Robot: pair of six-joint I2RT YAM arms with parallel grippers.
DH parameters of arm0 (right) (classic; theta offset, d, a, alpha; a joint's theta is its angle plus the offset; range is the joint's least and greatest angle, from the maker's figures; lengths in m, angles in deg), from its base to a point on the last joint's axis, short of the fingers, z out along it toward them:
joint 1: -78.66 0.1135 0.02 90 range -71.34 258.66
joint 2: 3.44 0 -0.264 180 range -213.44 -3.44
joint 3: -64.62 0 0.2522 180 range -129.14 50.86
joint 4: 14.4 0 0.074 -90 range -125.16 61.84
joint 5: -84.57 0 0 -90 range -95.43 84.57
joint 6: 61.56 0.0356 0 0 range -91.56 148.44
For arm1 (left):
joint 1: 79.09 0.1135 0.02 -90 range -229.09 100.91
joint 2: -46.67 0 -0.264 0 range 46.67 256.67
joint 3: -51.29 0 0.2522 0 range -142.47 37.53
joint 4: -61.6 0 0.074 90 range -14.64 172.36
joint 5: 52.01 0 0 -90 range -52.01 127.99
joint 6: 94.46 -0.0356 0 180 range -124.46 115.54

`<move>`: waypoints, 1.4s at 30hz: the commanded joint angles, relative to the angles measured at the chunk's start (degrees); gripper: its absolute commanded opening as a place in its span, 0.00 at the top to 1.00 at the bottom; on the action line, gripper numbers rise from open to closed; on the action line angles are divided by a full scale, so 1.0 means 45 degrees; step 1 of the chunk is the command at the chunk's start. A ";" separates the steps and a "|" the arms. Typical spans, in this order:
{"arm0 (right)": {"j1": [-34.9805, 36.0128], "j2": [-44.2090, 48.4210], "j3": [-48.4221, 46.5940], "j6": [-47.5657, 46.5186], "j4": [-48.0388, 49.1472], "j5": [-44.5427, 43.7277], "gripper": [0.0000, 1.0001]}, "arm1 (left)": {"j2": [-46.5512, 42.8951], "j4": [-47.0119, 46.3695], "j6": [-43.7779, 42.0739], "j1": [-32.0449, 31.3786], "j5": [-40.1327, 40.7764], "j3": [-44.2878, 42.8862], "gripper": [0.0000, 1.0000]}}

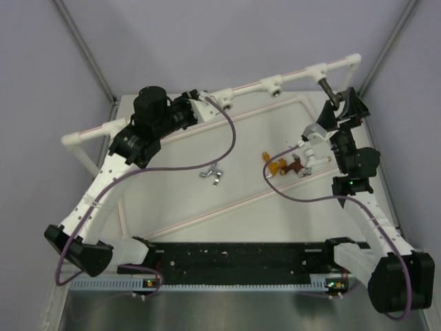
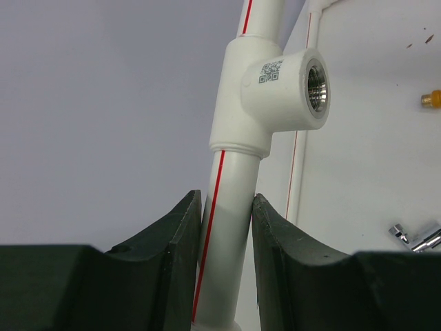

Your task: Install the water faucets

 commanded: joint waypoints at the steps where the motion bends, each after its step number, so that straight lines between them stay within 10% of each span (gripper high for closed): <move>1: -0.0075 -0.0195 -0.0381 -0.0031 0.0495 0.0153 0.17 | -0.0424 0.0353 0.0571 -0.0212 -0.1073 0.0301 1.00; 11: -0.0075 -0.0292 -0.0518 0.1218 -0.0208 0.0348 0.44 | -0.0580 0.0334 0.0551 -0.0232 -0.1112 0.0340 1.00; 23: -0.0094 -0.0488 -0.1728 0.4809 -0.1438 0.0212 1.00 | -0.0600 0.0373 0.0590 -0.0232 -0.1151 0.0282 1.00; 42: -0.1457 -0.0116 -0.5203 1.9648 -0.5069 0.0583 1.00 | -0.0736 0.0529 0.0493 -0.0232 -0.1327 0.0360 1.00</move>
